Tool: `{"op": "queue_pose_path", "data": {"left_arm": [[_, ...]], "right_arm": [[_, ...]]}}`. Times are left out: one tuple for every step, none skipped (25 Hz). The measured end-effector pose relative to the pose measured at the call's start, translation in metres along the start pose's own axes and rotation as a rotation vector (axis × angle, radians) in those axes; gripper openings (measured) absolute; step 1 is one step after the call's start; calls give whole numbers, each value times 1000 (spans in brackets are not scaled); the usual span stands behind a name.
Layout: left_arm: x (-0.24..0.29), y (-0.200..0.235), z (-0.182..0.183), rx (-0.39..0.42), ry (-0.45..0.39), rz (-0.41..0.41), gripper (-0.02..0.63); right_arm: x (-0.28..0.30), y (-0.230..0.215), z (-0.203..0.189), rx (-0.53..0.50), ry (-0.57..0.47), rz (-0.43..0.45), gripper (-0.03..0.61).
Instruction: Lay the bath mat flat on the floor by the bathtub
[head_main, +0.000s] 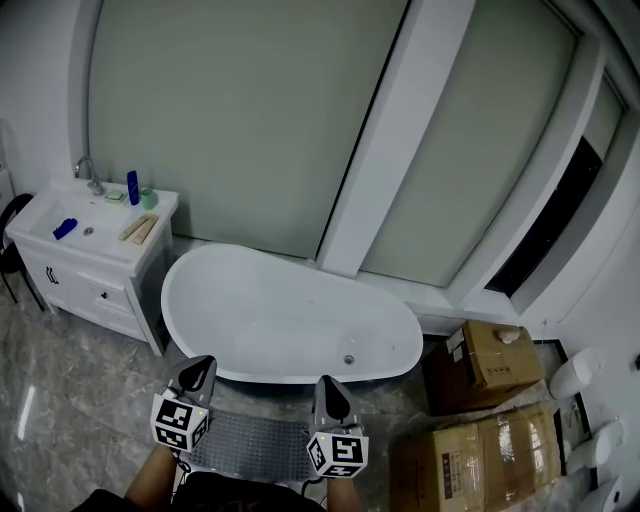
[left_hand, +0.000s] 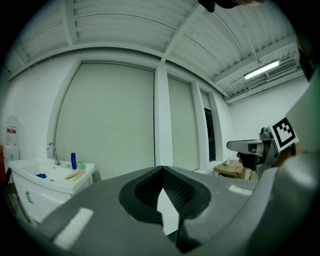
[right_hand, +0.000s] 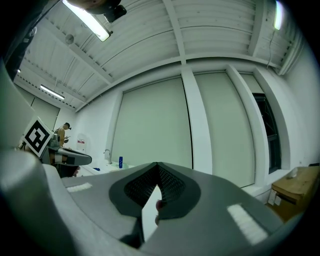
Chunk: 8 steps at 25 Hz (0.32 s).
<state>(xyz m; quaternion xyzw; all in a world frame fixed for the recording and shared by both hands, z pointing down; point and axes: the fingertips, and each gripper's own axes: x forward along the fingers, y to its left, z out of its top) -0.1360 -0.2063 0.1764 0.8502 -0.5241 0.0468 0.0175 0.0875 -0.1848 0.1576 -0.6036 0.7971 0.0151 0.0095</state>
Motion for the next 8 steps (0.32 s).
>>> {"op": "queue_pose_path", "data": {"left_arm": [[0, 2, -1, 0, -1, -2, 0], [0, 3, -1, -1, -2, -3, 0], [0, 5, -1, -1, -3, -3, 0], [-1, 6, 0, -1, -5, -2, 0], [-1, 6, 0, -1, -8, -1, 0], [0, 7, 0, 0, -10, -1, 0], [1, 7, 1, 2, -13, -2, 0], [2, 7, 2, 4, -16, -3, 0]], "right_arm": [[1, 1, -1, -4, 2, -1, 23], [2, 2, -1, -8, 6, 0, 23], [2, 4, -2, -13, 9, 2, 23], [2, 5, -2, -17, 12, 4, 23], [2, 6, -2, -19, 13, 4, 23], [2, 6, -1, -21, 12, 5, 23], [3, 6, -1, -23, 10, 5, 23], [4, 6, 0, -25, 8, 5, 23]]}}
